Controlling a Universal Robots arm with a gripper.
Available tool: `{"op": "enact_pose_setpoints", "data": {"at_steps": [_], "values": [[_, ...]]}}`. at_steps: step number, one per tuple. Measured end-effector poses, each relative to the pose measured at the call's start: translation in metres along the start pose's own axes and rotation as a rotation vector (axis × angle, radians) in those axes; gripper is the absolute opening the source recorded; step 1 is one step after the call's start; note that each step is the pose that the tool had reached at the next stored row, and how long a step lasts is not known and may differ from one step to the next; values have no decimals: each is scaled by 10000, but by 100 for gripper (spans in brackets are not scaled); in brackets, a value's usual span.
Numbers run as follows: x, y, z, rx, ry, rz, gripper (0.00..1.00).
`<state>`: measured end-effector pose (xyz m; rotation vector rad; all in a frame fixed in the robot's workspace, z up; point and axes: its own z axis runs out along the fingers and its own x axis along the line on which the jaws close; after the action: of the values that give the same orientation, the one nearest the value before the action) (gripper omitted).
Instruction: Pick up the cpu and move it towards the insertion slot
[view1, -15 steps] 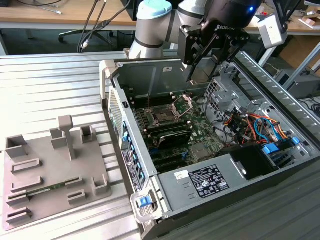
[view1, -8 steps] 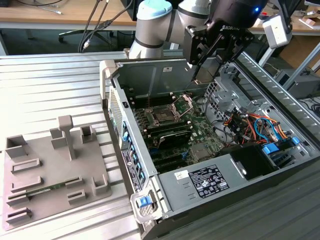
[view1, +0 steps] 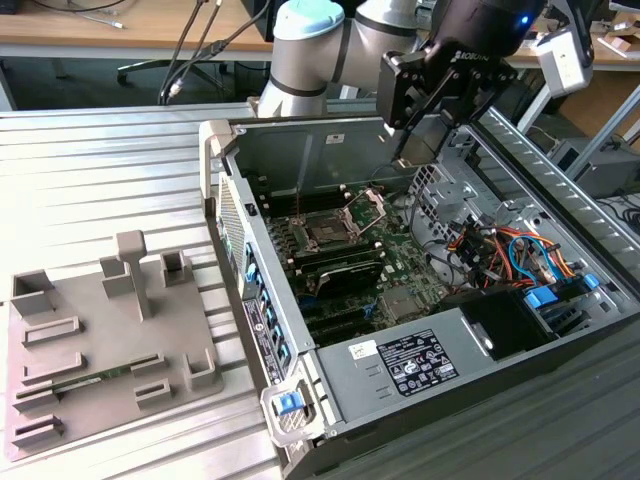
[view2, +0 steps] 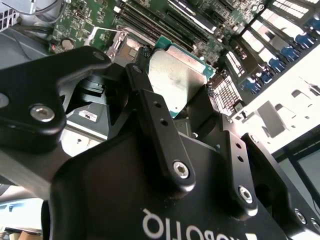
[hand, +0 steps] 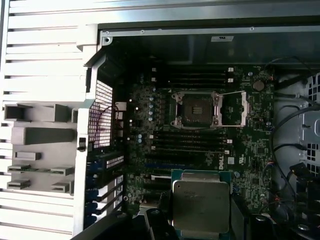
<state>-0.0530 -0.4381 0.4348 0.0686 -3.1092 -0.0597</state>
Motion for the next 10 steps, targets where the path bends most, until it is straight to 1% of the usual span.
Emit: {"op": "enact_pose_setpoints", "data": {"at_steps": [5, 7, 9, 10], "values": [[-100, -4, -2, -1, 7, 0, 55], [-121, -5, -2, -1, 8, -1, 55], [-169, -7, -4, -1, 11, 0, 55], [-181, -8, -4, 0, 13, 1, 55]]}}
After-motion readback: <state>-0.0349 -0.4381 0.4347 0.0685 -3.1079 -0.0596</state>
